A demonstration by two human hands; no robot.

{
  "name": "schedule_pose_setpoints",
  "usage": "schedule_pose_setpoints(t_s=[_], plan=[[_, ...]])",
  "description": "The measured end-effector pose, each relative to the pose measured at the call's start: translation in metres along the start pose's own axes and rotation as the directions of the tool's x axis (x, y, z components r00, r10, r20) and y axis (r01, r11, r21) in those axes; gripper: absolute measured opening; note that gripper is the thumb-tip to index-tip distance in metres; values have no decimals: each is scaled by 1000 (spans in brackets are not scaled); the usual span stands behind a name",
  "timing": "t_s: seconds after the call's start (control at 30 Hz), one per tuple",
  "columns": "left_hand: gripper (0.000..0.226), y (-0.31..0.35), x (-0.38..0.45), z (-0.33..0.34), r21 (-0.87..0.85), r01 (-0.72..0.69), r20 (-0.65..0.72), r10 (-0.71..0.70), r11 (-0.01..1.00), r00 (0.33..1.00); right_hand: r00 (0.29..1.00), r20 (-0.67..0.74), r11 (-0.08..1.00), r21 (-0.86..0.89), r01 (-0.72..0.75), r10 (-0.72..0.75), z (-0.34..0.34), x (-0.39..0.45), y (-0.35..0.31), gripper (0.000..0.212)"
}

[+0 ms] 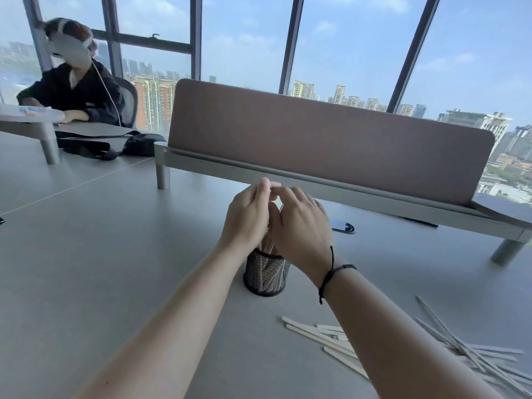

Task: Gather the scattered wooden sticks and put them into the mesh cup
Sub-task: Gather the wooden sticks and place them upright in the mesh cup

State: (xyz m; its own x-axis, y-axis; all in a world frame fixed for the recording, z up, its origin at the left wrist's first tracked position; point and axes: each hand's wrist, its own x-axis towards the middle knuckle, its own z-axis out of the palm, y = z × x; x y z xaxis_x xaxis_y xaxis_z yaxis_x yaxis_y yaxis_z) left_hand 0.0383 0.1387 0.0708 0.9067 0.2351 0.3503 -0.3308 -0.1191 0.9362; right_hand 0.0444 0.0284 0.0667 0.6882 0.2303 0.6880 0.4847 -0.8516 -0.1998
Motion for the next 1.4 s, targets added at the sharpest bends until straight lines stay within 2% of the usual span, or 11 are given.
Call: schedule_pose_setpoints(t_s=[0.13,0.27,0.4,0.47,0.53,0.77,0.93,1.0,1.07,1.23,1.4], plan=[[31,-10,2,3,60,47,53,-50,997,997,978,209,1000,-31,-3,9,0,-10,10,39],[30,-8,1,2,88,27,24,-29,996,999,950,312,977,209,-47,-21,-6,-6,14,38],[39,-4,-1,-2,-30,59,11,-58,998,998,921,179,695,610,-380,346,-3,-11,18,46],[49,-4,-1,-6,-55,72,81,-68,996,994,837,246,511,697,-503,488,-3,-11,22,57],[57,-8,-1,-10,-39,30,177,-22,999,984,794,351,410,711,-571,497,-1,-10,26,54],[70,-18,-1,-22,45,-119,349,96,992,932,816,373,478,672,-566,441,-1,2,27,54],[116,-24,2,-33,163,-164,505,60,973,861,830,363,539,636,-553,424,4,4,31,35],[123,-23,2,-34,175,-144,525,31,974,851,835,355,533,648,-544,420,3,2,32,34],[120,-21,1,-32,196,-156,529,29,968,848,848,324,536,666,-519,419,0,2,30,37],[112,-23,1,-27,189,-167,515,47,968,856,907,174,677,615,-404,384,-6,9,23,24],[100,-25,1,-27,116,-144,507,66,983,859,930,93,700,633,-331,356,-14,12,18,21]])
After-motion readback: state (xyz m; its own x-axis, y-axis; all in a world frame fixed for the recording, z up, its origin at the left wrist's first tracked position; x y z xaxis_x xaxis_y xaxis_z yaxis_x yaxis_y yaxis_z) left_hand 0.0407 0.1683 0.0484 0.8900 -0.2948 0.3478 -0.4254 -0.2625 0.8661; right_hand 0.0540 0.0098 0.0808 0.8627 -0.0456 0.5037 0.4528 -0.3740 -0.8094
